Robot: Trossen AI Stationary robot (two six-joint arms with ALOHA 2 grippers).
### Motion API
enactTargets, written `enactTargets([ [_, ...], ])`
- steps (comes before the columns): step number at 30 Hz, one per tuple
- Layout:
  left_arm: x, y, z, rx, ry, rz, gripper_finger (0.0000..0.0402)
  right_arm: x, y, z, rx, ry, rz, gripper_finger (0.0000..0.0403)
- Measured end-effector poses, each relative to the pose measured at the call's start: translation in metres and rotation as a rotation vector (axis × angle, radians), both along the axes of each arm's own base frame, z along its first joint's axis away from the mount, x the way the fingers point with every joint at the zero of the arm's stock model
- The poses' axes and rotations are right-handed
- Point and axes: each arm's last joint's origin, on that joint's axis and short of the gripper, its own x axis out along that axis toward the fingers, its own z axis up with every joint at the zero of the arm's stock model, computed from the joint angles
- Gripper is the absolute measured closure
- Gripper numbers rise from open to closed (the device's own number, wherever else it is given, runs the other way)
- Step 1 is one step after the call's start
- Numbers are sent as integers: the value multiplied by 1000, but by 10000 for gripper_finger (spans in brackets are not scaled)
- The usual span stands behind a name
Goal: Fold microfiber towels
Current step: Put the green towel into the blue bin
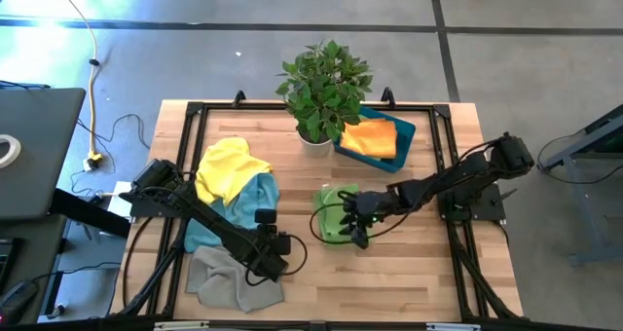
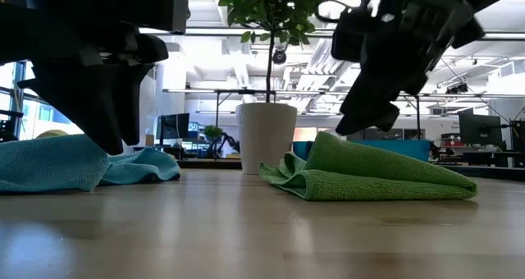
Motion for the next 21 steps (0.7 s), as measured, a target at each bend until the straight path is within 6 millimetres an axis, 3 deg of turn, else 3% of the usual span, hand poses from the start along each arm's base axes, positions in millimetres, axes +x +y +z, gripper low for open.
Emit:
enactTargets([
  [9,0,0,0,2,-3,0,283,0,24,-16,-108,-13,-14,242],
  [21,1,0,0,3,-8,0,283,6,52,-44,-125,-64,109,242],
])
